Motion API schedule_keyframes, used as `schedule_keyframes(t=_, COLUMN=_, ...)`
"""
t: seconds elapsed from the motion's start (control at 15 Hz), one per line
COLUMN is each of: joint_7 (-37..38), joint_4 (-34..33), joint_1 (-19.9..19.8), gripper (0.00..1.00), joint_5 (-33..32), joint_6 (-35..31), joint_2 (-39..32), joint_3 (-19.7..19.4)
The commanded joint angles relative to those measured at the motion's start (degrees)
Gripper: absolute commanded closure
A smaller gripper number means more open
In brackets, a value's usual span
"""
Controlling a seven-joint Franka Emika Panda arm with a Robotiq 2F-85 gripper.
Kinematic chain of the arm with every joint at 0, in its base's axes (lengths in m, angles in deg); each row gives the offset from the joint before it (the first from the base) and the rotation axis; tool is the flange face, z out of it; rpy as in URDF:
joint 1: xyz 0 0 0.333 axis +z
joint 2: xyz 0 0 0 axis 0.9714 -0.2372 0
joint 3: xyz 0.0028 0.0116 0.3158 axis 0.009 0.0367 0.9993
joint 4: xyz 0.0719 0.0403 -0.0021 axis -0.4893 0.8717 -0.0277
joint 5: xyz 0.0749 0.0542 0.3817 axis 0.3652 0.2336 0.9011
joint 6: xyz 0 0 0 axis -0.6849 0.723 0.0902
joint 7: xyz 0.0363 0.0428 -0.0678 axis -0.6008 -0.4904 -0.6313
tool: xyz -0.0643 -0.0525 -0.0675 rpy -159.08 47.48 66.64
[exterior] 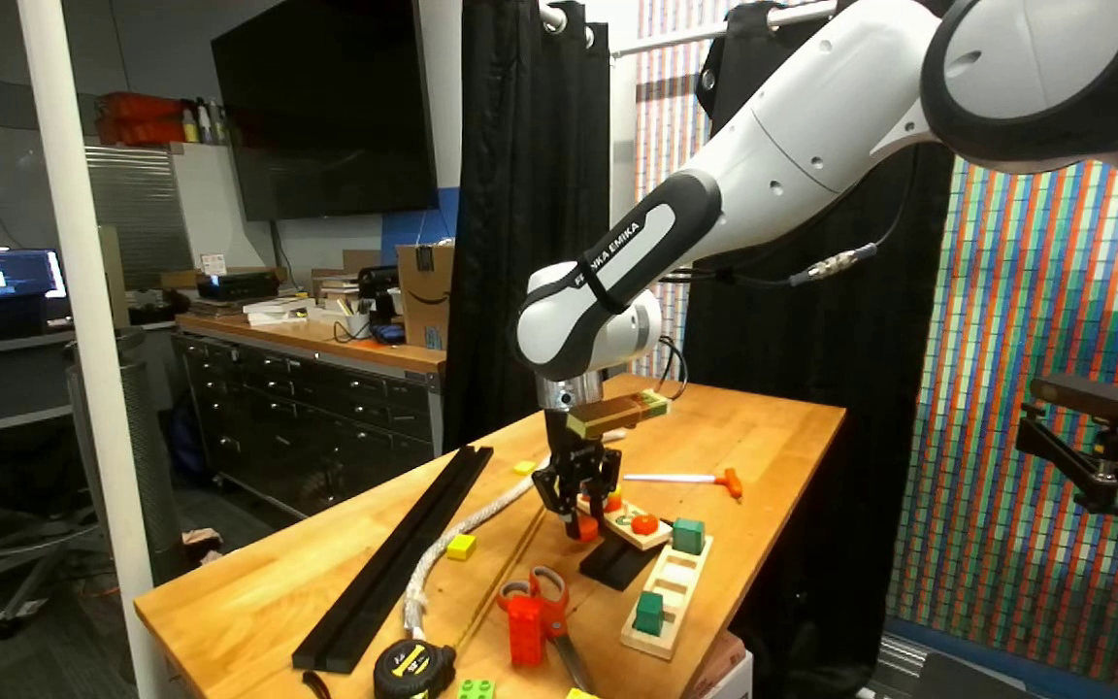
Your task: Pick up the second orange object to the right from the wood and put it on the table
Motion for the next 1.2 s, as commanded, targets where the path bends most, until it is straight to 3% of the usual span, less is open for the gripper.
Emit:
schedule_keyframes(t=0.0, joint_7=-2.8, joint_4=-2.1, joint_1=-0.7, gripper=0.83, joint_5=1.3, joint_6=-0.7, joint_2=-1.6, joint_3=0.5)
schedule_keyframes(t=0.8, joint_7=-5.0, joint_4=-3.3, joint_1=-1.0, gripper=0.83, joint_5=1.7, joint_6=-1.1, joint_2=-3.7, joint_3=0.6)
schedule_keyframes(t=0.87, joint_7=-4.9, joint_4=-3.4, joint_1=-1.0, gripper=0.33, joint_5=1.8, joint_6=-1.0, joint_2=-3.7, joint_3=0.6)
schedule_keyframes(t=0.93, joint_7=-4.9, joint_4=-3.4, joint_1=-1.0, gripper=0.32, joint_5=1.8, joint_6=-0.9, joint_2=-3.7, joint_3=0.6)
schedule_keyframes(t=1.13, joint_7=-3.7, joint_4=-3.6, joint_1=-0.6, gripper=0.09, joint_5=1.4, joint_6=-0.1, joint_2=-3.2, joint_3=0.4)
